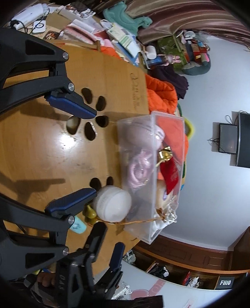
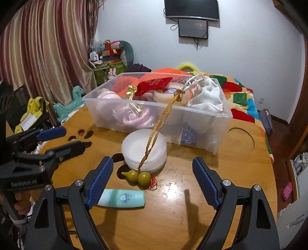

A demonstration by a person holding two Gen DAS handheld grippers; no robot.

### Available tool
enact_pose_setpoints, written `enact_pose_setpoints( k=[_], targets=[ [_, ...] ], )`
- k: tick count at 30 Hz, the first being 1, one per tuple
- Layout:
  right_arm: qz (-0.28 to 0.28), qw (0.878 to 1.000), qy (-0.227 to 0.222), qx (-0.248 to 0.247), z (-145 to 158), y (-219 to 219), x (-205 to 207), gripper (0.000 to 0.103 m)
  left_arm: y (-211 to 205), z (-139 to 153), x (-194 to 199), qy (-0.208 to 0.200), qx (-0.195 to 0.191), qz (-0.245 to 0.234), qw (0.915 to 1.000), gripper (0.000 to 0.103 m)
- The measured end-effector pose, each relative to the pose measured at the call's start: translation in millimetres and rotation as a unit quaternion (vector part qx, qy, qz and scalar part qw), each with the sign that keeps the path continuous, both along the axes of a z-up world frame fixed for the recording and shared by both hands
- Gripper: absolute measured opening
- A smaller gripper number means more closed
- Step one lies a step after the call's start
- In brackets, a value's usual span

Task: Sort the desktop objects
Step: 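Grasp the white round container with the left tool while the right tool grasps the blue bottle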

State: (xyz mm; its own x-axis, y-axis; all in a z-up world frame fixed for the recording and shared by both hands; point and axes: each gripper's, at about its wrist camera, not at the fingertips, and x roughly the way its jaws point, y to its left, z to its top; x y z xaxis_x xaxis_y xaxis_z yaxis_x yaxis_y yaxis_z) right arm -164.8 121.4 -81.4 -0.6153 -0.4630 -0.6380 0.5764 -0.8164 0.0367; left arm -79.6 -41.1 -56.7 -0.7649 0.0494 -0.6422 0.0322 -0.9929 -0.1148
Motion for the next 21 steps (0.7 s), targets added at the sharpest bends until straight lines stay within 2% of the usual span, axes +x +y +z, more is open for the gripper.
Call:
enact_pose_setpoints(
  k=[6, 11, 14, 21],
  targets=[
    [0.017, 0.999, -0.026, 0.008, -6, -6, -5, 0.082, 0, -11, 1, -0.018, 0.028, -0.009, 0.9994, 0.074],
    [0.039, 0.997, -0.059, -0.004, -15, 6, 9, 0.082, 8, -16, 9, -0.019, 0.015, -0.014, 0.9996, 0.074],
    [0.047, 0.995, -0.083, -0.005, -26, 7, 18, 0.082, 6, -15, 13, -0.016, 0.021, -0.008, 0.9996, 0.074],
    [0.054, 0.997, -0.021, 0.057, -39, -26, 45, 0.083, -8, -10, 16, -0.013, 0.033, 0.011, 0.9993, 0.074]
  ],
)
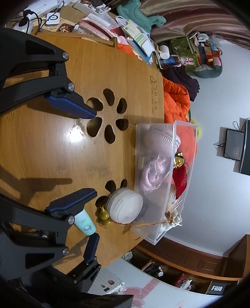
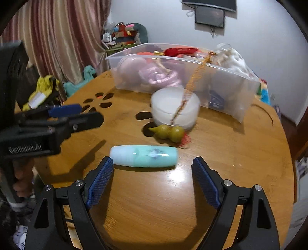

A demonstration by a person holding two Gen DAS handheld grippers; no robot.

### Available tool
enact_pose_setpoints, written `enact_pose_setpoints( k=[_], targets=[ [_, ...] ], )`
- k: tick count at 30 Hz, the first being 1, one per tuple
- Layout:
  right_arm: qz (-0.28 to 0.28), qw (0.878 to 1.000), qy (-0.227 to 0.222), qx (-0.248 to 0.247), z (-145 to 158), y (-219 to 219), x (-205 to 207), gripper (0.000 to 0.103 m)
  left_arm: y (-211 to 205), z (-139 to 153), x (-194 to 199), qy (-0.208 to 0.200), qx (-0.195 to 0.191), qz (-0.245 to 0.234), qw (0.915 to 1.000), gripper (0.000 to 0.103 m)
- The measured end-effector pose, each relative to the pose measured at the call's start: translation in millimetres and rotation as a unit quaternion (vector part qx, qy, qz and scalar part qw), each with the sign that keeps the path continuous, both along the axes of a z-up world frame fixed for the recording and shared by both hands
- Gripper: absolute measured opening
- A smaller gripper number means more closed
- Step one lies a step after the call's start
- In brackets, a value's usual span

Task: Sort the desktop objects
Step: 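Grasp the white round container with the left tool while the right tool grasps the blue bottle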

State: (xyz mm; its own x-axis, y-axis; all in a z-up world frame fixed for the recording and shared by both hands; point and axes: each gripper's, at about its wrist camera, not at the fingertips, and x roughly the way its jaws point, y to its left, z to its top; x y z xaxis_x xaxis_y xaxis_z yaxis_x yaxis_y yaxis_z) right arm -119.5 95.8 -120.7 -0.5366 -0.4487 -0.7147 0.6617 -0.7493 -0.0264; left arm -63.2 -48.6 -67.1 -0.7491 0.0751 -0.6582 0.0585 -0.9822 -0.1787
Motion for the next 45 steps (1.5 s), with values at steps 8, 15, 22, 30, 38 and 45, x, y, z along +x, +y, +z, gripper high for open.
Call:
enact_pose_setpoints(
  k=[8, 15, 22, 30, 38, 45],
  targets=[
    [-0.007, 1.0, 0.019, -0.011, -1, -3, 3, 0.066, 9, 3, -12, -0.005, -0.001, -0.014, 0.9999, 0.074],
    [-0.029, 0.998, -0.01, -0.055, 6, 28, -14, 0.031, 28, 8, -24, -0.003, -0.011, -0.03, 0.9995, 0.074],
    [-0.028, 0.998, -0.011, -0.061, 7, 50, -18, 0.028, 28, 6, -27, -0.01, -0.008, -0.026, 0.9996, 0.074],
    [-0.07, 0.996, -0.014, -0.044, 12, 88, -30, 0.028, 33, 5, -31, -0.013, -0.011, -0.037, 0.9992, 0.074],
    [-0.054, 0.997, -0.005, -0.054, 16, 81, -32, 0.048, 57, 1, -62, -0.036, -0.013, -0.07, 0.9968, 0.074],
    [-0.046, 0.998, 0.017, -0.025, 7, 62, -35, 0.049, 83, -1, -89, -0.051, -0.035, -0.084, 0.9946, 0.074]
  ],
)
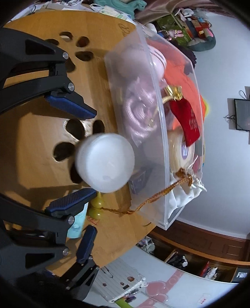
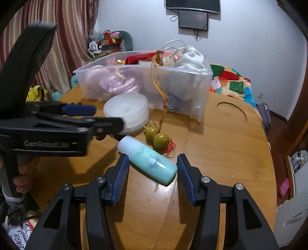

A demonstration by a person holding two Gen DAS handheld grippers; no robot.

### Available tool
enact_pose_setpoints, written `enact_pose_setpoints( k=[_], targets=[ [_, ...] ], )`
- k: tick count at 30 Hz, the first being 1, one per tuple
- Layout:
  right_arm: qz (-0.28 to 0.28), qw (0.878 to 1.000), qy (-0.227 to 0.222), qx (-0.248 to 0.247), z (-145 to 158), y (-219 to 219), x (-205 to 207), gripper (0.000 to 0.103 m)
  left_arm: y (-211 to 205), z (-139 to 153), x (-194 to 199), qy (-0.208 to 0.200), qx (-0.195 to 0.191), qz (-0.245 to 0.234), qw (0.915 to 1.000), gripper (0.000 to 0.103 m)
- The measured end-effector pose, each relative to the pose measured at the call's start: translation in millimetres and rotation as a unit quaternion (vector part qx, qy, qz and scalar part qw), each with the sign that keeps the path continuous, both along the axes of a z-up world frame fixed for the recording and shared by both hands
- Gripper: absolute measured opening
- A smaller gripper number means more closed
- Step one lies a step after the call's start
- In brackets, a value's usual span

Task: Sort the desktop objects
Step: 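Grasp the white round container with the left tool while the right tool grasps the blue bottle, then carry the white container and light-blue bottle over the clear box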

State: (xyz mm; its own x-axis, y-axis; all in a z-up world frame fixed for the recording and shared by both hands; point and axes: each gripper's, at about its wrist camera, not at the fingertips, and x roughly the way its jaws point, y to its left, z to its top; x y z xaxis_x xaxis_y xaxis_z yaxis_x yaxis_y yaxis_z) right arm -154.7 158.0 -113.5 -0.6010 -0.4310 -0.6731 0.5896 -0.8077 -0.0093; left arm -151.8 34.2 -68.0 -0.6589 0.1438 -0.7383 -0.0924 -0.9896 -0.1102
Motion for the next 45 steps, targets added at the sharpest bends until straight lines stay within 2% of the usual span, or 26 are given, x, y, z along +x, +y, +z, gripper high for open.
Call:
enact_pose_setpoints(
  k=[3, 5, 9, 11, 17, 22, 27, 37, 45],
  targets=[
    [0.003, 1.0, 0.006, 0.005, -1, -1, 0, 0.049, 2, -3, -7, -0.004, 0.003, 0.007, 1.0, 0.074],
    [0.002, 1.0, 0.008, 0.003, -1, 2, 1, 0.047, 2, -4, -10, -0.004, 0.01, 0.009, 0.9999, 0.068],
    [-0.004, 1.0, 0.003, -0.013, -1, 10, 0, 0.025, 4, -3, -8, 0.006, 0.005, 0.012, 0.9999, 0.065],
    [-0.004, 1.0, -0.001, -0.016, 0, 12, 0, 0.023, 2, -1, -3, 0.015, 0.0, 0.016, 0.9998, 0.065],
    [-0.007, 1.0, -0.007, -0.026, 2, 19, 4, 0.023, -19, 1, 16, 0.023, 0.016, 0.035, 0.999, 0.065],
    [-0.009, 0.999, -0.013, -0.05, 10, 26, 4, 0.023, -38, 8, 40, 0.041, 0.02, 0.06, 0.9972, 0.065],
    [-0.007, 0.997, -0.015, -0.078, 23, 30, 4, 0.023, -57, 20, 57, 0.063, 0.039, 0.081, 0.994, 0.065],
    [0.011, 0.996, 0.013, -0.089, 55, 19, 2, 0.023, -77, 46, 61, 0.102, 0.044, 0.093, 0.9895, 0.065],
    [0.034, 0.996, 0.043, -0.076, 81, -12, -12, 0.023, -82, 63, 49, 0.12, 0.049, 0.09, 0.9875, 0.065]
  ],
)
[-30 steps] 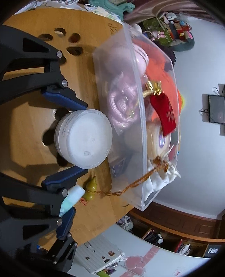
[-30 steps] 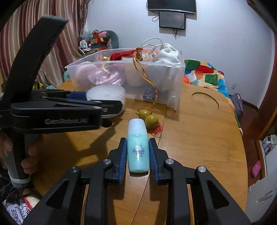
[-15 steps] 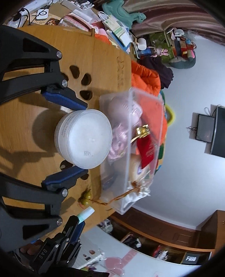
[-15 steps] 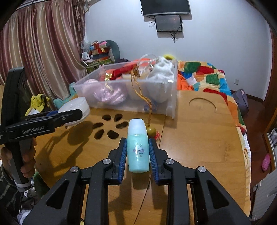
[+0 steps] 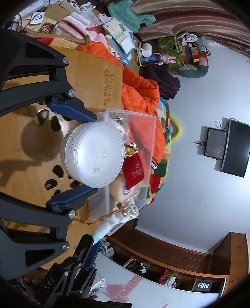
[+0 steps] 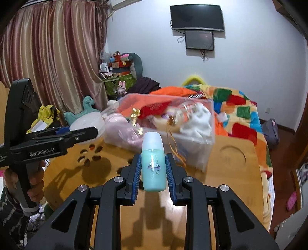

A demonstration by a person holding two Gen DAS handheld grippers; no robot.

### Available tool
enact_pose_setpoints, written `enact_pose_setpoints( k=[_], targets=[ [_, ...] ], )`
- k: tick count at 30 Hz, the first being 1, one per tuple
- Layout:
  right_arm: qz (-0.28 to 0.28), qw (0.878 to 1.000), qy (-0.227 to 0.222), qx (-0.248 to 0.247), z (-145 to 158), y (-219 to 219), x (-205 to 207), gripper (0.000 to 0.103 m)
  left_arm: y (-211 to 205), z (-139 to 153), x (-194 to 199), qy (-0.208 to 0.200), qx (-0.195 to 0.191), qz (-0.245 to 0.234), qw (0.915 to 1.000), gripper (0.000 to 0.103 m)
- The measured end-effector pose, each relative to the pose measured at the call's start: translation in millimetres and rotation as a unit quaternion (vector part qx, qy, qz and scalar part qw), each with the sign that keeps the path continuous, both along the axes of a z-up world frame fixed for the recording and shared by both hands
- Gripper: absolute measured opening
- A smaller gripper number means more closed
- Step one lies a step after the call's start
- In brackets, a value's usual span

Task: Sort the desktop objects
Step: 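Carry the white container and light-blue bottle over the clear box, then open both tools to release the container and bottle into the box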

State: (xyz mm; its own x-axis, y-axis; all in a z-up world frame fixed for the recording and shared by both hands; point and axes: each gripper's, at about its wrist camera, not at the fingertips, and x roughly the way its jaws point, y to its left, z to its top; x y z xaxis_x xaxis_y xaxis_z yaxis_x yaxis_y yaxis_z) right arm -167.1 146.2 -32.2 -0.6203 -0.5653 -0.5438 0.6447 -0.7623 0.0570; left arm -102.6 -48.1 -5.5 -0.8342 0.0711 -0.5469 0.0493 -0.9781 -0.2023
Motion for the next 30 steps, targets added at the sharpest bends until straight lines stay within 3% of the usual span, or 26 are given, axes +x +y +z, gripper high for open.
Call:
enact_pose_setpoints(
  k=[9, 30],
  targets=[
    [0.015, 1.0, -0.006, 0.0, 5, -32, -36, 0.023, -9, 10, -28, 0.017, -0.018, -0.003, 0.9997, 0.065],
    [0.039, 0.997, -0.013, 0.058, -9, -73, -99, 0.023, -19, -3, -95, -0.008, -0.017, -0.032, 0.9993, 0.064]
  ],
)
